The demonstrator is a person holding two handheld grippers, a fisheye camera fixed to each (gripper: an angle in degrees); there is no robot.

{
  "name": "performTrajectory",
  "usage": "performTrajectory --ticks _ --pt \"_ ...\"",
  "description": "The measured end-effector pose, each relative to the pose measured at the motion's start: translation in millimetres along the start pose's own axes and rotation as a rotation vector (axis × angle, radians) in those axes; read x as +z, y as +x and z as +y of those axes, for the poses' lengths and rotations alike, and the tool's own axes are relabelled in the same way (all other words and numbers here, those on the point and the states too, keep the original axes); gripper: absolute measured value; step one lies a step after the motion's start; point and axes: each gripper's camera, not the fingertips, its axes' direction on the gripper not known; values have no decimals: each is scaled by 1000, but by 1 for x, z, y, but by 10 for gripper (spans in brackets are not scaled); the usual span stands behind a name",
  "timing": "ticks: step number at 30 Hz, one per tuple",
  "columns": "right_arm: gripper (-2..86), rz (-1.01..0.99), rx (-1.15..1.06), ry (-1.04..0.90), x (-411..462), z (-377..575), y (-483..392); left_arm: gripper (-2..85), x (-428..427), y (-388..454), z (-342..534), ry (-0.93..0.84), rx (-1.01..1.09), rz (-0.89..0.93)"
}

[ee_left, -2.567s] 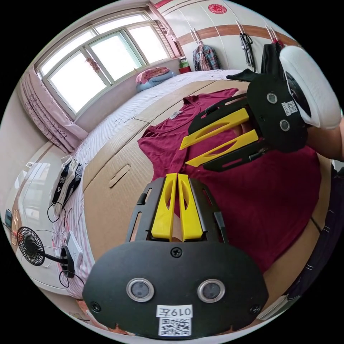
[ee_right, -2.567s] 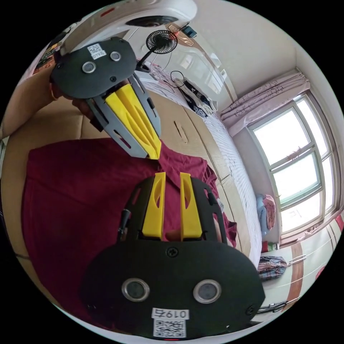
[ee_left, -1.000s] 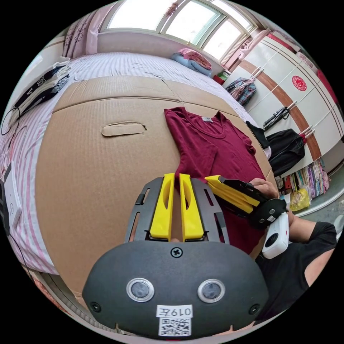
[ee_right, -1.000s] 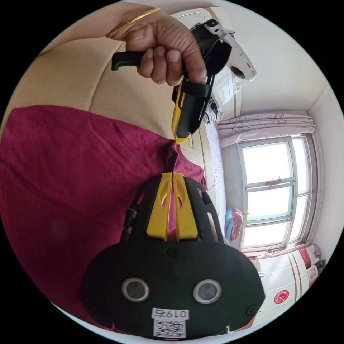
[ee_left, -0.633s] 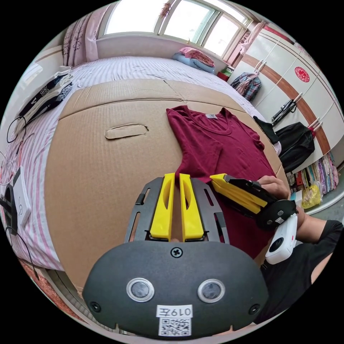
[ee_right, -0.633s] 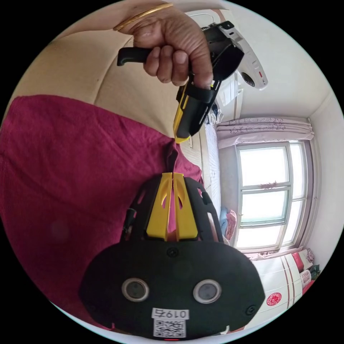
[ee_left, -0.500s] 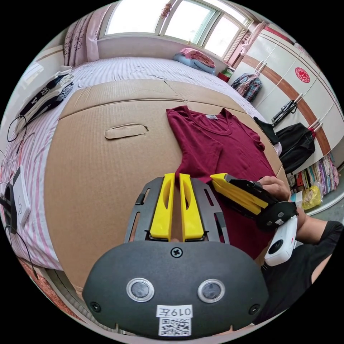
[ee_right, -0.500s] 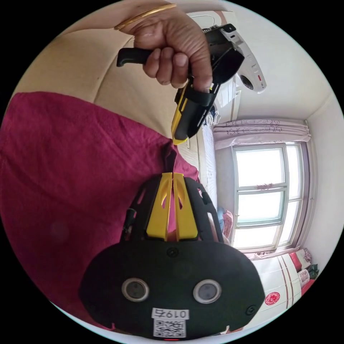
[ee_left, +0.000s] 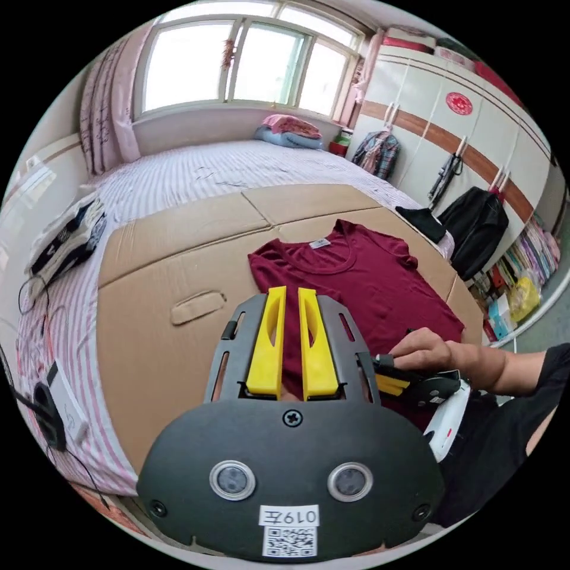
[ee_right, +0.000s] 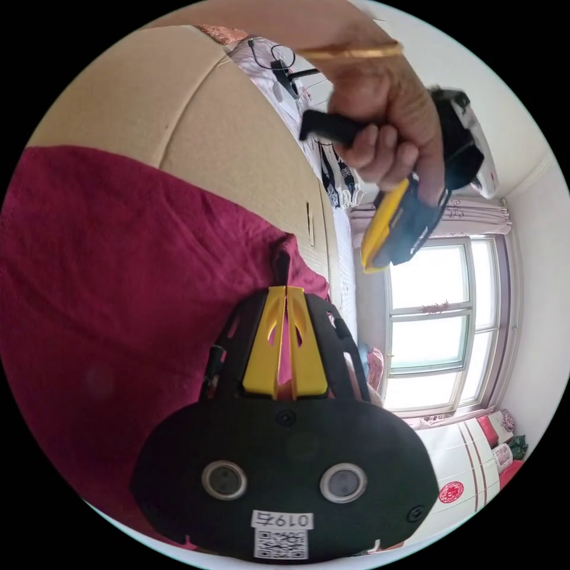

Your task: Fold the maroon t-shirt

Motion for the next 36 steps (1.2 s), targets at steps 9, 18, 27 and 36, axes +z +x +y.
performTrajectory --ticks 9,18,27,36 --pt "-10 -10 15 8 10 8 4 6 80 112 -91 -224 728 -84" --pt "-10 -15 35 22 18 16 8 7 135 172 -150 -459 894 -122" --pt "-10 -18 54 24 24 21 12 6 166 217 -196 -500 925 -90" --pt "-10 -21 62 20 29 23 15 7 193 247 -229 -549 946 -110"
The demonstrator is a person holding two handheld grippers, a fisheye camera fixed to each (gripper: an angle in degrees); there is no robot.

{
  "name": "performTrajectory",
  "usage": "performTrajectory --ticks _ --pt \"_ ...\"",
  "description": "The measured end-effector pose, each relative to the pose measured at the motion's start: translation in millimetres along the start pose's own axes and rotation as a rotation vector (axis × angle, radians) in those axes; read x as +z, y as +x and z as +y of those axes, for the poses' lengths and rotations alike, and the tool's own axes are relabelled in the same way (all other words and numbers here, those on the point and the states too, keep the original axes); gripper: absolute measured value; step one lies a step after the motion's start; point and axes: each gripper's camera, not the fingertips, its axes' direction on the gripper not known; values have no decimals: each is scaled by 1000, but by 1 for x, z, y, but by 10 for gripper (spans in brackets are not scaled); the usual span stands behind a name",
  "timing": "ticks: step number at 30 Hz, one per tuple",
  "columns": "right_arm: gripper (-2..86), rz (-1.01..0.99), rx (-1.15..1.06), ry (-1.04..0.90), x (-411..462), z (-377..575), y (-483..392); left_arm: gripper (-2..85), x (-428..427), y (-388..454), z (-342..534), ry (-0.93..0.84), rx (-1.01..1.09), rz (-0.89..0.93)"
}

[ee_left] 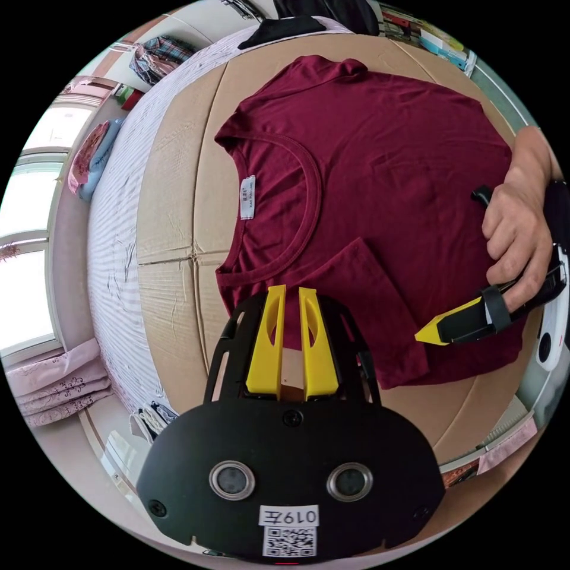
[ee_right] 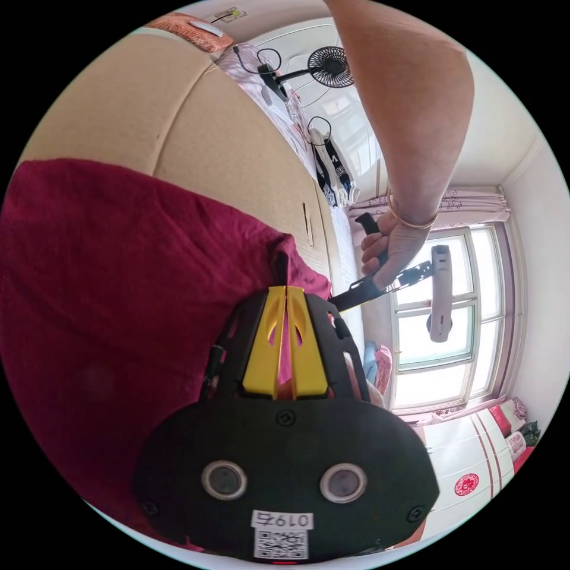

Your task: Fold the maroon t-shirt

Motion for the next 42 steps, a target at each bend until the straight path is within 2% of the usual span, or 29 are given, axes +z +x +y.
performTrajectory --ticks 17,21,27,42 --pt "-10 2 4 -3 3 0 4 8 -9 -23 -52 -3 13 21" --pt "-10 -2 10 -2 3 -1 5 8 -8 -25 -64 -34 35 -30" --pt "-10 1 17 -2 2 -2 6 7 -14 -38 -72 14 13 7" --pt "-10 -12 34 -2 -3 -8 9 10 -5 -48 -82 -46 33 37"
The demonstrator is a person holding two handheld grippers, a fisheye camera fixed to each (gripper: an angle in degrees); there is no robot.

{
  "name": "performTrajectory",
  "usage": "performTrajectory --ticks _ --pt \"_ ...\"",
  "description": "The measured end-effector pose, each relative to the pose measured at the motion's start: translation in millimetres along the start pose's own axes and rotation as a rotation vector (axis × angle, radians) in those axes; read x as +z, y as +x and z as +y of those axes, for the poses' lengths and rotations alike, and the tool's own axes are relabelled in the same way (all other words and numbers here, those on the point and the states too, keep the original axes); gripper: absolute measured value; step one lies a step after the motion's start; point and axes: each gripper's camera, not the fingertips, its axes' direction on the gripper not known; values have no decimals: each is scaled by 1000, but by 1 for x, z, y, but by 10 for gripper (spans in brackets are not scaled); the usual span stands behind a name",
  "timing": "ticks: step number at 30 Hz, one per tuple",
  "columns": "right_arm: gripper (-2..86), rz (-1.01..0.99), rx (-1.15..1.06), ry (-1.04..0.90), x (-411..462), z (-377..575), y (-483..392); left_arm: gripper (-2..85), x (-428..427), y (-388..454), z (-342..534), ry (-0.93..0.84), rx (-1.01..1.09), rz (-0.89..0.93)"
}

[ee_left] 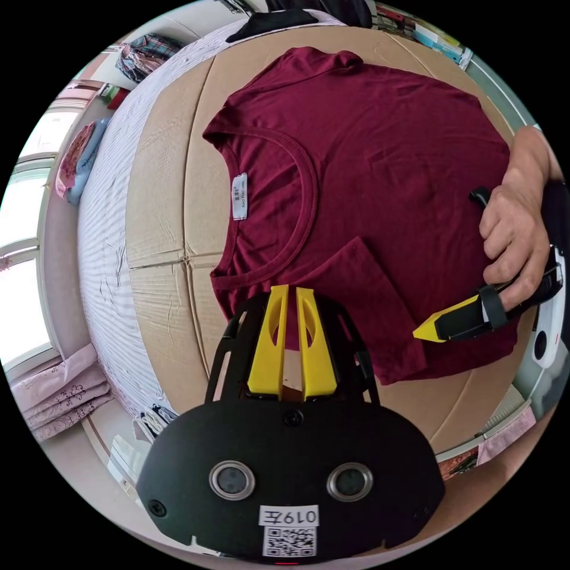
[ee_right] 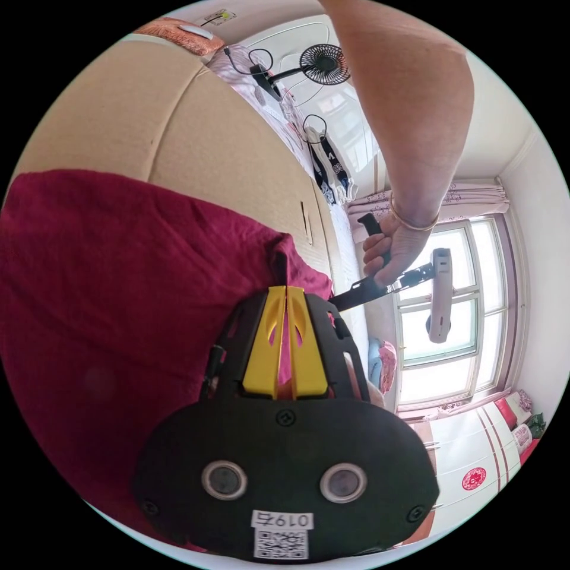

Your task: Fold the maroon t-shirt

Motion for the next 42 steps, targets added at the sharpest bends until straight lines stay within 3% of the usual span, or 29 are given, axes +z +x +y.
performTrajectory --ticks 28,42 --pt "-10 1 -2 -6 -32 -18 -2 7 -4 7 30 -7 7 -21" --pt "-10 36 -22 13 -66 -25 -5 8 -23 24 97 -15 -86 -46"
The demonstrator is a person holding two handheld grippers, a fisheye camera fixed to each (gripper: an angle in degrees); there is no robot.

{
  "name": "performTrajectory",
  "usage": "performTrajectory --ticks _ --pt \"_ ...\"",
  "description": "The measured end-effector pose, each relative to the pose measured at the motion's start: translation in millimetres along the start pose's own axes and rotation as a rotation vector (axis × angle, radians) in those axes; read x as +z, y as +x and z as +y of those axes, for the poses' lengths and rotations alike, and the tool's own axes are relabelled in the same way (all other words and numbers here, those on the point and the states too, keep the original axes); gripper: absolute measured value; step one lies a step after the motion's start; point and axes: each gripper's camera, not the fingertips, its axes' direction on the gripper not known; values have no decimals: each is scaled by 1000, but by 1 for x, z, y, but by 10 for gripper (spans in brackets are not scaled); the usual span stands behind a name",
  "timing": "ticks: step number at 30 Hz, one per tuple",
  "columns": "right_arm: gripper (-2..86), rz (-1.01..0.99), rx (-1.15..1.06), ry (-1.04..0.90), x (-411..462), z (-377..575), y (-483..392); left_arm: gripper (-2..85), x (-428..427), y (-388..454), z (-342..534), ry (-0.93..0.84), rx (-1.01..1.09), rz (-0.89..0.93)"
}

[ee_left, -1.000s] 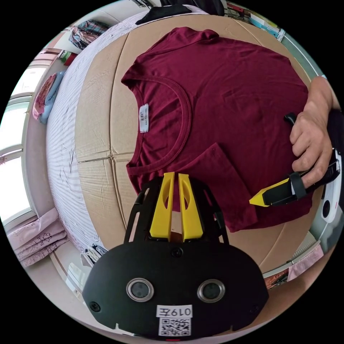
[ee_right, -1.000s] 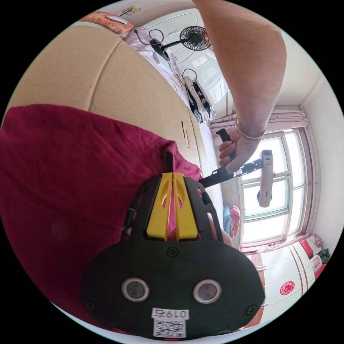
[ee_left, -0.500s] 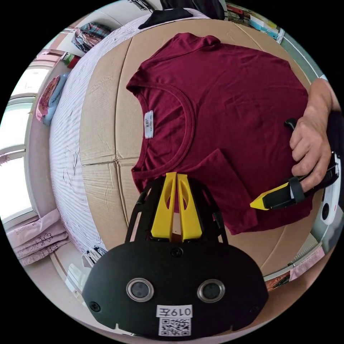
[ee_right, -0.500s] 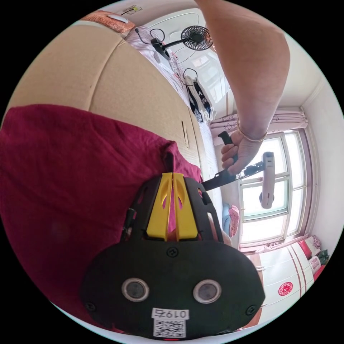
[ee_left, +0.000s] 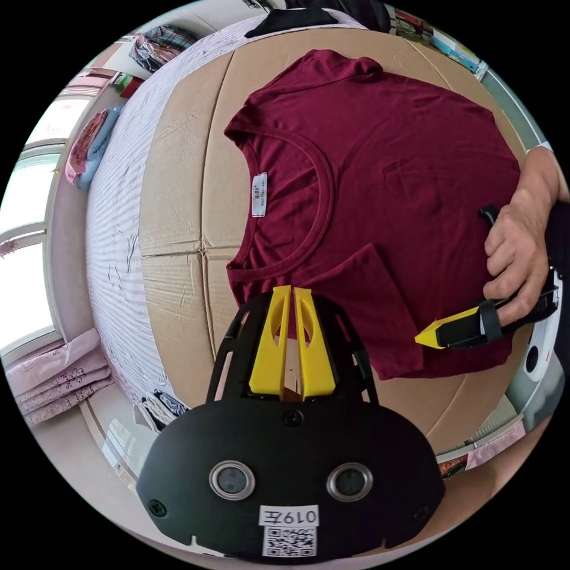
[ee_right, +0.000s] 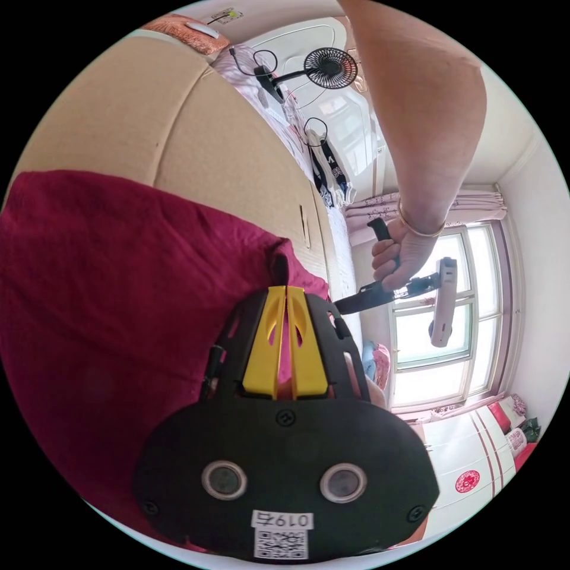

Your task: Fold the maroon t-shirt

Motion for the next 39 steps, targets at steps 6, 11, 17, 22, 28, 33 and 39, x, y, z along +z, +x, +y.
performTrajectory --ticks 6,11,17,22,28,33,39 --pt "-10 27 -7 17 -23 -1 2 7 -13 11 52 61 -98 -33" --pt "-10 77 -46 -17 -32 8 -1 6 -16 32 98 159 -199 -41" --pt "-10 73 -29 3 -53 25 10 7 -21 64 177 309 -404 -47" --pt "-10 78 -72 65 -77 38 7 7 -23 106 245 322 -588 -79" --pt "-10 190 87 12 -83 64 40 8 -20 166 312 350 -809 -41" --pt "-10 -96 566 -56 -71 115 144 10 -12 197 354 503 -927 30" --pt "-10 -432 682 132 -86 146 204 16 -10 222 368 553 -888 36"
